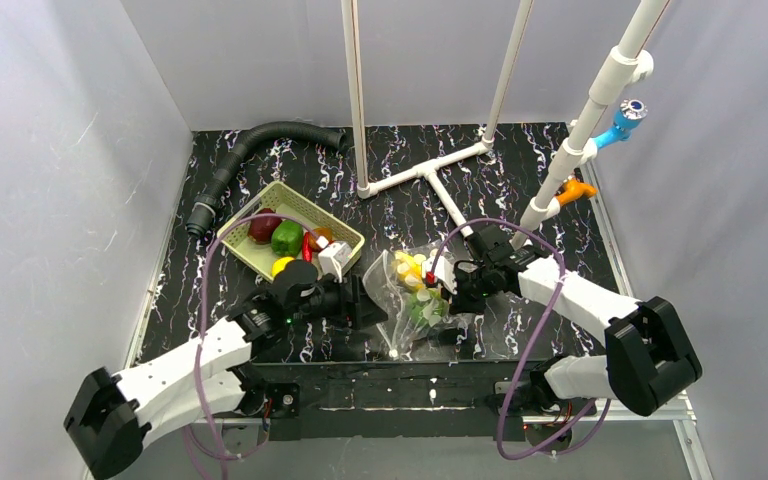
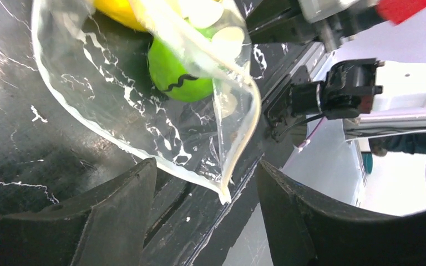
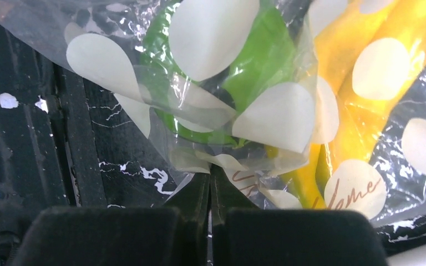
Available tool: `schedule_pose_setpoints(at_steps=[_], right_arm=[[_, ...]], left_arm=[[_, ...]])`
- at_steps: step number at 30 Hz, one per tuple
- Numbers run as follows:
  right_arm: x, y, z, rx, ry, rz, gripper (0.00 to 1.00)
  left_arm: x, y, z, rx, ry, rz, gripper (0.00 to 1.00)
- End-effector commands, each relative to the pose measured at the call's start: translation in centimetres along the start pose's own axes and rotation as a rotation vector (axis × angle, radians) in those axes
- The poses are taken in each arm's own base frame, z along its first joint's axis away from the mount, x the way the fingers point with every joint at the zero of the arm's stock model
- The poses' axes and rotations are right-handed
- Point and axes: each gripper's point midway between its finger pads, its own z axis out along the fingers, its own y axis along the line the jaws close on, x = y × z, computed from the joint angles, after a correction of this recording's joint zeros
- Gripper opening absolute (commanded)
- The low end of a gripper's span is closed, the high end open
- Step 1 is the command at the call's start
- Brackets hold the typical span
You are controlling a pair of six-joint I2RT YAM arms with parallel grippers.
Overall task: Open the zip-top bag and remove the fake food
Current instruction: Pick up the fake fruit from the zipper food storage bag.
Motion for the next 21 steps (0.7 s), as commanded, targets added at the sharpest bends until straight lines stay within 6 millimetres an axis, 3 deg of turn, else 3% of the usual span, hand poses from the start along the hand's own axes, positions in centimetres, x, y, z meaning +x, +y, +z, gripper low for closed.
schedule_pose_setpoints(at_steps=[1,8,13,16,21], right_arm=[[-2.4,-0.4,0.1,-0.020,-0.075,0.025,0.01],[-2.3,-0.5,0.1,-0.014,-0.072,0.029,0.01],[-2.2,-0.4,0.2,-0.020,-0.070,0.032,0.01],[-2.3,-0.3,0.2,-0.023,-0.073,0.031,0.01],[-2.4,-0.4,0.2,-0.024,-0.076,0.032,0.01]], left_arm=[[1.6,0.1,2.0,0.064,0.074,0.024,0.62],[-1.0,2.0,3.9,0.010,-0.066,0.263,0.53],[-2.4,0.2,3.9,0.084,-0.123,0.370,0.53],[-1.8,-0.1,4.3,0.116,-0.104,0.391,0.53],[0.5,2.0,6.6,0.080,0.036,0.372,0.60]])
